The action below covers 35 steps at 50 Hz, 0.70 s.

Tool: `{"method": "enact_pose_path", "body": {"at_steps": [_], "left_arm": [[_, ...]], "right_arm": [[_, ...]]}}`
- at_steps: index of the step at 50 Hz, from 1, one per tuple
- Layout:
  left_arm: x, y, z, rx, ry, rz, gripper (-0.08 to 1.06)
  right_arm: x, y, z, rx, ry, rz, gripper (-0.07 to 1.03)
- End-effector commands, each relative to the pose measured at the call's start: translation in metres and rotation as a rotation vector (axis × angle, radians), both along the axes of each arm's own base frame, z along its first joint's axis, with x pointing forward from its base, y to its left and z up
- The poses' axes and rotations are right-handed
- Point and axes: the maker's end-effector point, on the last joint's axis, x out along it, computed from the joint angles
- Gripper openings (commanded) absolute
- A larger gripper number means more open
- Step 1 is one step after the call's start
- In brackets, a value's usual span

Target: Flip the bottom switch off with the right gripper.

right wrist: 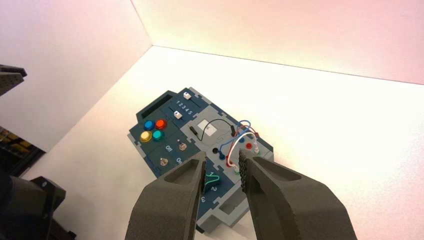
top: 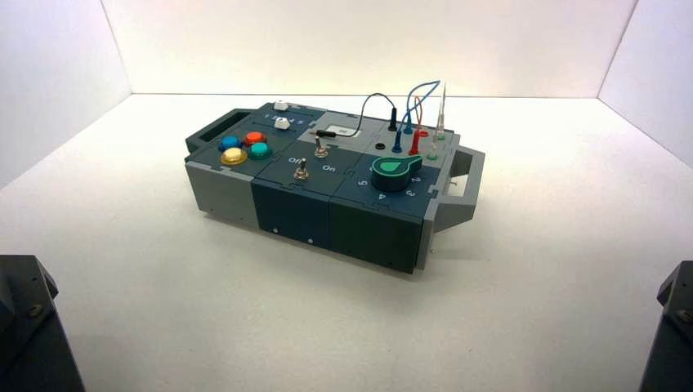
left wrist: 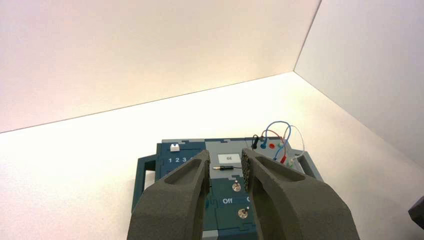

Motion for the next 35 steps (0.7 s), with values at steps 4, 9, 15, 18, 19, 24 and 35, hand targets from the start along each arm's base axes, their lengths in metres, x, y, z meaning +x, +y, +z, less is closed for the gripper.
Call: {"method": "enact_pose_path", "body": {"at_steps": [4, 9, 15, 18, 19, 24, 35], "left_arm": [[0.0031, -0.0006, 0.011, -0.008, -0.021, 0.004, 0.37], [0.0032, -0.0007, 0.0104, -0.007, -0.018, 0.004, 0.37], [0.004, -0.001, 0.0093, -0.004, -0.013, 0.004, 0.37], [0.0048, -0.0013, 0.008, 0.002, -0.009, 0.003, 0.37], [0.0052, -0.0015, 0.0074, 0.004, -0.007, 0.002, 0.37], [0.0067, -0.0018, 0.0059, 0.015, -0.002, 0.001, 0.37], [0.0118, -0.0031, 0.0077, 0.031, 0.005, 0.002, 0.4]], "right_arm": [[0.0026, 0.0009, 0.0131, 0.012, -0.029, -0.001, 0.37], [0.003, 0.001, 0.0124, 0.012, -0.027, -0.002, 0.37], [0.0027, 0.0009, 0.0133, 0.013, -0.03, -0.002, 0.37], [0.0027, 0.0009, 0.014, 0.013, -0.032, -0.002, 0.38], [0.0029, 0.0009, 0.0137, 0.013, -0.03, -0.002, 0.38], [0.0027, 0.0009, 0.0154, 0.014, -0.035, -0.002, 0.39], [0.0028, 0.001, 0.0169, 0.013, -0.037, -0.001, 0.4]]}}
